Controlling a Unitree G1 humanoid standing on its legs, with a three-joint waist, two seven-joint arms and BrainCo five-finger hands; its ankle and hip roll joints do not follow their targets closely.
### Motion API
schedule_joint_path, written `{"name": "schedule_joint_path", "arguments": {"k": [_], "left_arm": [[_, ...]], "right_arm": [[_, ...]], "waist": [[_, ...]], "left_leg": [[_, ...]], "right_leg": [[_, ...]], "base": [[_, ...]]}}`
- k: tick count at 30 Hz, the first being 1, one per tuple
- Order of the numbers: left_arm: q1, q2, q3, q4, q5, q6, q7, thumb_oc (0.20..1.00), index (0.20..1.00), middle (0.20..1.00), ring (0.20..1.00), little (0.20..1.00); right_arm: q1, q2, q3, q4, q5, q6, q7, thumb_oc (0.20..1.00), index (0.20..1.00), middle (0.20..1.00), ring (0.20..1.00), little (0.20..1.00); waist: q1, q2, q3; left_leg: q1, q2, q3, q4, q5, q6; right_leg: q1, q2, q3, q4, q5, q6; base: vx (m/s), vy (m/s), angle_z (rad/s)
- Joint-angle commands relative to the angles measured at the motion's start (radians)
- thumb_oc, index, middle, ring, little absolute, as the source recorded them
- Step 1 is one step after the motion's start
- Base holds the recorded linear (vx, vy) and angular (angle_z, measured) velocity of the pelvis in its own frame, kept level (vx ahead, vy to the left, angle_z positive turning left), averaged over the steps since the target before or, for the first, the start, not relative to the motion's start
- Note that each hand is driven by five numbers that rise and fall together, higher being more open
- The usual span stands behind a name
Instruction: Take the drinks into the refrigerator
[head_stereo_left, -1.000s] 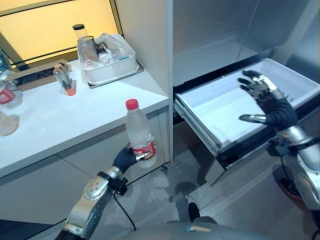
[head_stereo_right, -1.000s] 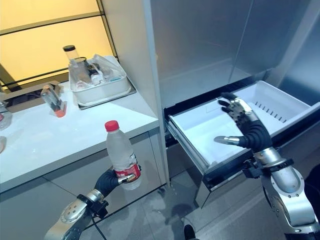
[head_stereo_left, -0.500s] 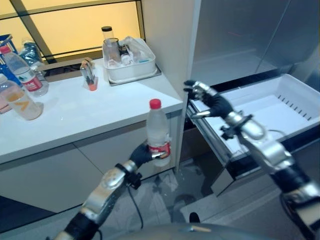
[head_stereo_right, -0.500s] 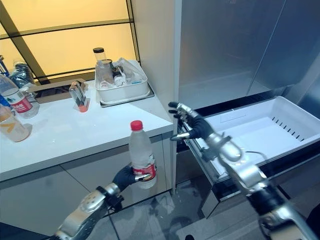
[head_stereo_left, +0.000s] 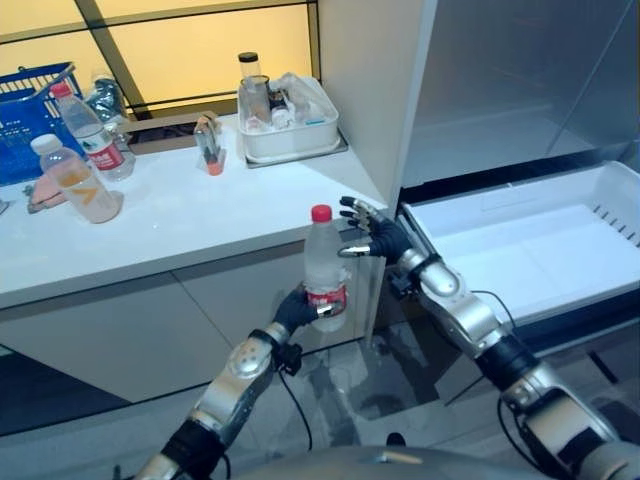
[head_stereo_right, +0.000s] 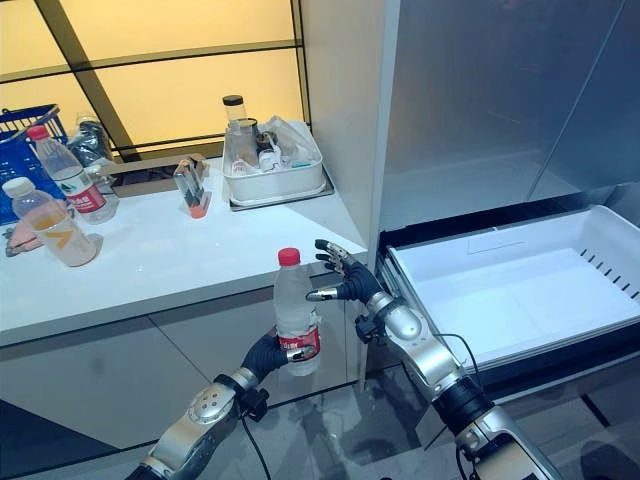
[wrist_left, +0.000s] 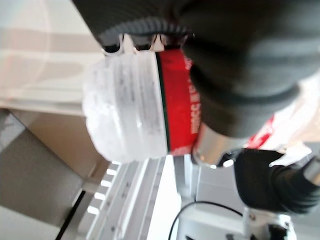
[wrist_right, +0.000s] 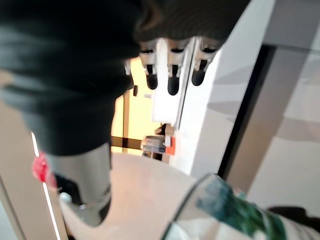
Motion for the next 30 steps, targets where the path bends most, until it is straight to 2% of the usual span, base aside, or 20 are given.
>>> {"name": "schedule_joint_path", "arguments": {"k": [1, 7, 11, 22, 28, 30], "left_arm": [[-0.154, -0.003, 0.021, -0.095, 0.042, -0.124, 0.007, 0.2, 0.2, 0.2, 0.2, 0.2], [-0.161, 0.013, 0.035, -0.127, 0.07, -0.122, 0.018, 0.2, 0.2, 0.2, 0.2, 0.2], [-0.205, 0.005, 0.015, -0.124, 0.087, -0.118, 0.019, 0.2, 0.2, 0.2, 0.2, 0.2], [-0.335, -0.056, -0.048, -0.047, 0.099, -0.119, 0.073, 0.2, 0.2, 0.2, 0.2, 0.2], [-0.353, -0.063, -0.059, -0.027, 0.115, -0.121, 0.104, 0.2, 0.2, 0.2, 0.2, 0.2], [-0.371, -0.068, -0.076, -0.016, 0.133, -0.121, 0.122, 0.2, 0.2, 0.2, 0.2, 0.2]], "right_arm": [[-0.122, 0.035, 0.02, 0.025, 0.054, -0.026, -0.008, 1.0, 1.0, 1.0, 1.0, 1.0], [-0.136, 0.036, 0.049, 0.007, 0.121, 0.005, 0.027, 1.0, 1.0, 1.0, 1.0, 1.0], [-0.198, 0.033, 0.114, 0.012, 0.129, 0.032, 0.065, 1.0, 1.0, 1.0, 1.0, 1.0], [-0.281, 0.11, 0.176, 0.057, 0.161, 0.027, 0.045, 1.0, 1.0, 1.0, 1.0, 1.0], [-0.286, 0.149, 0.188, 0.054, 0.163, 0.023, 0.023, 1.0, 1.0, 1.0, 1.0, 1.0], [-0.291, 0.188, 0.191, 0.077, 0.178, 0.018, -0.005, 1.0, 1.0, 1.0, 1.0, 1.0]], "waist": [[0.005, -0.048, -0.02], [0.014, -0.051, -0.02], [0.015, -0.051, -0.024], [0.005, -0.052, -0.027], [0.005, -0.051, -0.029], [0.006, -0.051, -0.031]], "left_leg": [[-0.043, -0.037, -0.01, 0.001, -0.035, 0.019], [-0.049, -0.041, -0.022, 0.001, -0.032, 0.022], [-0.048, -0.042, -0.024, 0.001, -0.031, 0.021], [-0.047, -0.039, -0.023, 0.001, -0.032, 0.02], [-0.047, -0.036, -0.019, 0.001, -0.032, 0.019], [-0.044, -0.035, -0.017, 0.001, -0.034, 0.02]], "right_leg": [[0.066, -0.052, 0.009, 0.01, -0.101, 0.059], [0.073, -0.056, -0.003, 0.01, -0.103, 0.058], [0.078, -0.059, -0.011, 0.01, -0.105, 0.058], [0.08, -0.06, -0.01, 0.01, -0.105, 0.057], [0.08, -0.059, -0.007, 0.01, -0.107, 0.056], [0.081, -0.058, -0.005, 0.01, -0.109, 0.056]], "base": [[0.01, 0.0, 0.1], [0.01, -0.001, 0.08], [0.01, 0.001, 0.06], [0.01, -0.001, 0.04], [0.0, 0.0, 0.0], [0.0, 0.0, 0.0]]}}
